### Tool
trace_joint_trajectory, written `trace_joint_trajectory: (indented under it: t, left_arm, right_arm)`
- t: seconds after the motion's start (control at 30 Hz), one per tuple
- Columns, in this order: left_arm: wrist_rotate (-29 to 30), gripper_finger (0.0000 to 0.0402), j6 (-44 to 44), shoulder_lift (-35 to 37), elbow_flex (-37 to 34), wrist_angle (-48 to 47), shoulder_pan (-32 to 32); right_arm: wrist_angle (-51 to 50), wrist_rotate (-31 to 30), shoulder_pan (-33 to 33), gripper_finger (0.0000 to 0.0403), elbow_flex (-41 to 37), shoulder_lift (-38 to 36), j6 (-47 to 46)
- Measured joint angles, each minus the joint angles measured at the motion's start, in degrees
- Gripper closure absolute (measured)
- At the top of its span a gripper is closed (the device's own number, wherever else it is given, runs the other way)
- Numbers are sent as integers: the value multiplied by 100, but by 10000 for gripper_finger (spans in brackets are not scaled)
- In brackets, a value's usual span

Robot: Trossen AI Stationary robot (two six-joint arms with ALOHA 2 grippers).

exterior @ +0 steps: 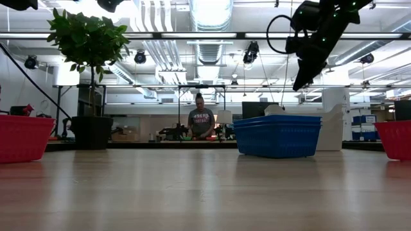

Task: Stack baskets by color
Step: Stack the right red bin on the stacked red bin

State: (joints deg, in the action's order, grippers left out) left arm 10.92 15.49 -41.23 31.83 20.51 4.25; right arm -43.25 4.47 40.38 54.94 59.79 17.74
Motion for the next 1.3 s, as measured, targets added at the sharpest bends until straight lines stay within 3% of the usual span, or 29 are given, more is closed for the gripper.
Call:
trace_joint_trajectory:
  t: [0.27, 0.5, 0.63, 0.77, 0.87, 1.07, 1.3]
  left_arm:
    - [0, 220, 0, 0, 0, 0, 0]
    - [0, 220, -2, -4, 0, 2, 0]
    - [0, 220, -14, -137, 0, 73, 0]
    - [0, 220, -22, -462, 0, 344, 0]
    - [0, 220, -159, -777, 0, 602, 0]
    - [-41, 220, -702, -1476, 0, 1219, 0]
    - [-75, 220, -1552, -2647, 0, 2259, 125]
  right_arm:
    - [975, 0, -11, 384, -602, 39, -275]
    - [1835, 292, -195, 394, -930, -251, -712]
    - [2841, 427, -909, 394, -1327, -670, -968]
    - [3903, -192, -1779, 394, -1954, -1027, -1128]
    - [4108, -815, -2385, 394, -2300, -1192, -1136]
    - [4529, -1319, -3410, 394, -2735, -1322, -1151]
    - [4548, -1401, -3955, 394, -2754, -1276, -840]
